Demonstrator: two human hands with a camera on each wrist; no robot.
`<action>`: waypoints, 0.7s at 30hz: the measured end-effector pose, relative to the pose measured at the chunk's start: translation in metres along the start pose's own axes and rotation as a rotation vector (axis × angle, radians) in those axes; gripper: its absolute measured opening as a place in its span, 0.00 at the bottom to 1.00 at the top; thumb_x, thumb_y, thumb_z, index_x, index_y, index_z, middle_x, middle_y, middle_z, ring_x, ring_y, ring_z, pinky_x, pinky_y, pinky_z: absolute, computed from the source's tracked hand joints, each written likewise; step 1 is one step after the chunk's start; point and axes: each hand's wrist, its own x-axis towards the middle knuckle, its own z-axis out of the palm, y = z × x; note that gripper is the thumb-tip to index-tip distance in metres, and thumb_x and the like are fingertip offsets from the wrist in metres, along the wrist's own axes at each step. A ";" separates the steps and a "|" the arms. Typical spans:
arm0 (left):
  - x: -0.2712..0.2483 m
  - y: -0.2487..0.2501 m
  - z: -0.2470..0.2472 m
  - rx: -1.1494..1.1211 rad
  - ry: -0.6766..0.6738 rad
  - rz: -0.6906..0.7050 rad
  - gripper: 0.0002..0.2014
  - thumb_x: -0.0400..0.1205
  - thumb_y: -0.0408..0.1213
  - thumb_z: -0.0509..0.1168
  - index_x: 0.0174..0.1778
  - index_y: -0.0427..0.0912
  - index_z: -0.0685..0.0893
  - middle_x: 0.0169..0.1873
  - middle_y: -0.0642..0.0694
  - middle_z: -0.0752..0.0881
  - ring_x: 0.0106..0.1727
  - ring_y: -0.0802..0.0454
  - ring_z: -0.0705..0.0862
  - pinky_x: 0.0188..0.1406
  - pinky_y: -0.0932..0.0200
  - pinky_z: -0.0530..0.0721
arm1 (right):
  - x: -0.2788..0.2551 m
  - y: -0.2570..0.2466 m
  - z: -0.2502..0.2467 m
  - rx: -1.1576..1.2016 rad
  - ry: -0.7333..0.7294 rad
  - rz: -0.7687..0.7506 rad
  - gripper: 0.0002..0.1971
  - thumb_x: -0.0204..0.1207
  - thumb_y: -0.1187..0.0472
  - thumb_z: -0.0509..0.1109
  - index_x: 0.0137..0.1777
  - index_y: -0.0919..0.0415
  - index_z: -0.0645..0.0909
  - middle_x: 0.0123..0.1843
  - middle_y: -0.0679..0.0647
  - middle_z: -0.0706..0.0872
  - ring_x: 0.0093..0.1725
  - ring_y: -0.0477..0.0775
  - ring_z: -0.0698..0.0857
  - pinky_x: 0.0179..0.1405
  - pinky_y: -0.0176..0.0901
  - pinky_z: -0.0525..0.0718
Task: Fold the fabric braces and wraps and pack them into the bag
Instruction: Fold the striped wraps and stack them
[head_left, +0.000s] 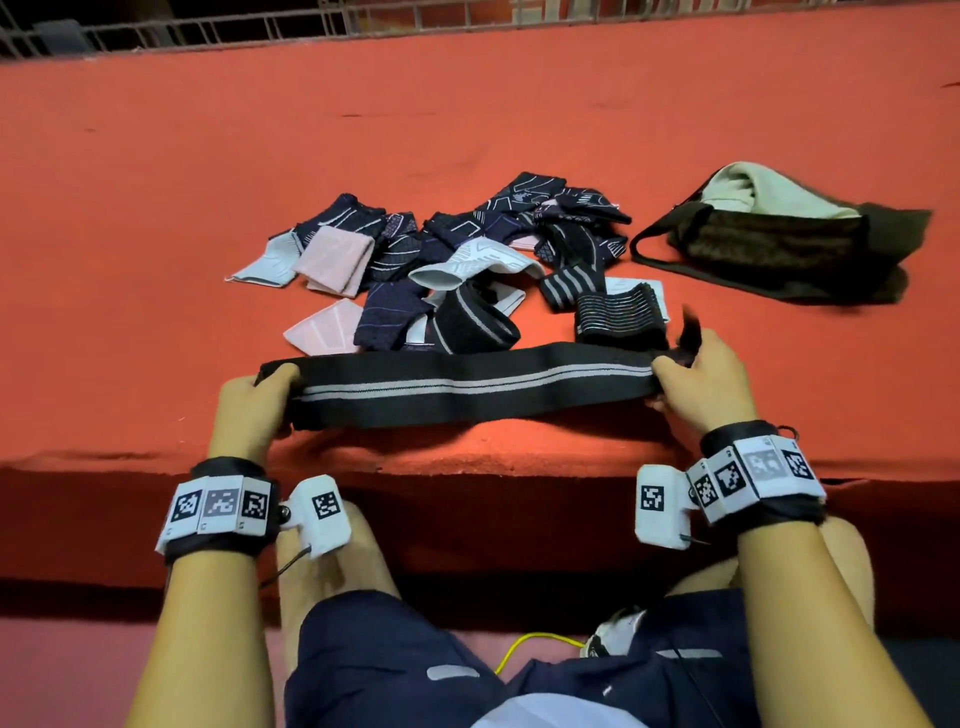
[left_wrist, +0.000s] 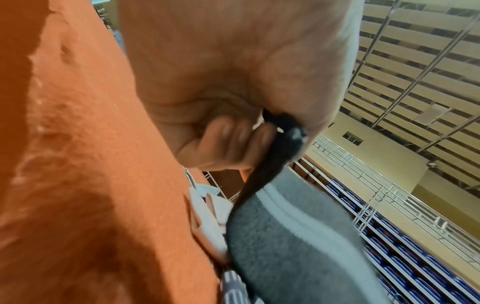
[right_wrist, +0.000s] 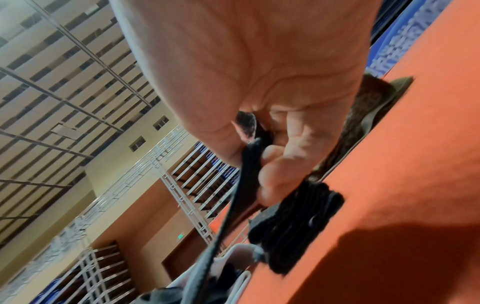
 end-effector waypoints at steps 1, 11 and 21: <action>0.001 -0.002 0.000 -0.006 0.006 -0.005 0.09 0.75 0.38 0.68 0.38 0.34 0.84 0.33 0.38 0.80 0.36 0.46 0.78 0.33 0.52 0.74 | 0.000 0.003 -0.003 -0.015 0.016 0.015 0.08 0.73 0.63 0.65 0.51 0.59 0.75 0.44 0.58 0.88 0.25 0.58 0.89 0.37 0.57 0.91; 0.030 -0.022 -0.018 0.012 0.074 0.031 0.09 0.78 0.37 0.73 0.51 0.38 0.88 0.37 0.42 0.83 0.34 0.47 0.79 0.25 0.63 0.82 | 0.001 0.017 0.006 -0.160 -0.054 0.042 0.22 0.64 0.52 0.73 0.59 0.55 0.80 0.56 0.59 0.89 0.52 0.68 0.89 0.56 0.64 0.87; 0.023 -0.032 0.003 0.038 0.012 0.006 0.10 0.80 0.29 0.73 0.55 0.34 0.83 0.39 0.39 0.84 0.27 0.58 0.82 0.25 0.70 0.83 | 0.001 0.023 0.028 -0.161 -0.122 0.103 0.15 0.72 0.54 0.74 0.52 0.57 0.74 0.49 0.58 0.87 0.48 0.67 0.88 0.56 0.60 0.85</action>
